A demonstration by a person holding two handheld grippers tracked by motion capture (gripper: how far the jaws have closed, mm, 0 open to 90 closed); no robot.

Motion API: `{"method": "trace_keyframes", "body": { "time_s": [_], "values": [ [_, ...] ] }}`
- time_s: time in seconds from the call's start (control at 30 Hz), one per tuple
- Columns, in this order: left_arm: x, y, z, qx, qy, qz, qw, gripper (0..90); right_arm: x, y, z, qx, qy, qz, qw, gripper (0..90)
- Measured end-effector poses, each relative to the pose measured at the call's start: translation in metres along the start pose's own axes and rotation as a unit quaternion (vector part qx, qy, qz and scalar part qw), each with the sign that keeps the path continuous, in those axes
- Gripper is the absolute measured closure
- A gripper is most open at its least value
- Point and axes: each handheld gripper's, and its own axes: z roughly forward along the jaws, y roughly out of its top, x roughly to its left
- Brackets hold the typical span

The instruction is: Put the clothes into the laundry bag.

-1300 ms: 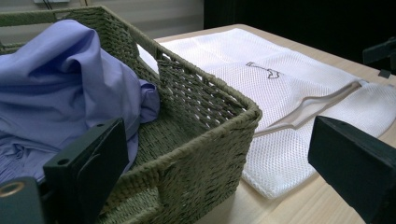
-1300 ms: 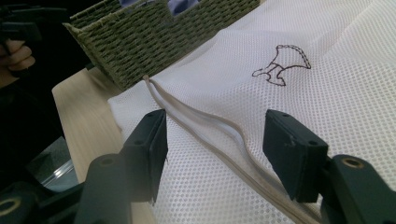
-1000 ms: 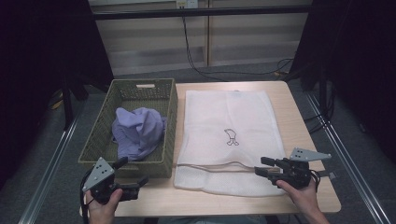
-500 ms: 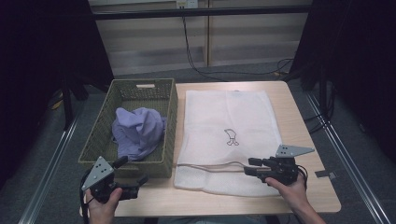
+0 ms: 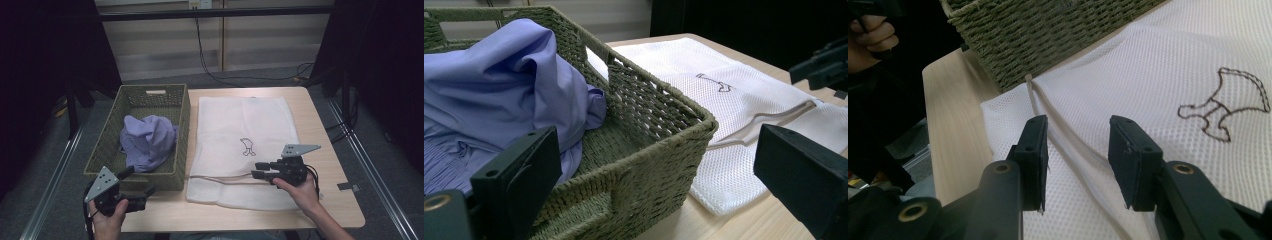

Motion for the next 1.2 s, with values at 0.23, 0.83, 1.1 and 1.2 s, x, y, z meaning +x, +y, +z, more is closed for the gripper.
{"method": "trace_keyframes", "body": {
  "time_s": [0.23,0.83,1.1,1.2],
  "values": [
    [0.002,0.0,-0.002,-0.003,-0.002,-0.002,1.0,4.9,-0.005,0.016,0.016,0.006,0.0,0.002,1.0,56.7],
    [-0.001,0.0,0.001,0.006,-0.011,0.01,0.9999,4.8,-0.029,-0.005,0.046,0.084,-0.009,0.006,0.9964,68.7],
    [0.001,-0.001,0.0,0.007,-0.012,0.012,0.9998,4.8,-0.034,-0.009,0.047,0.091,-0.018,0.003,0.9957,68.9],
    [0.0,0.0,0.001,0.006,-0.013,0.013,0.9998,4.8,-0.034,-0.013,0.052,0.105,-0.022,-0.002,0.9942,68.8]
  ]
}}
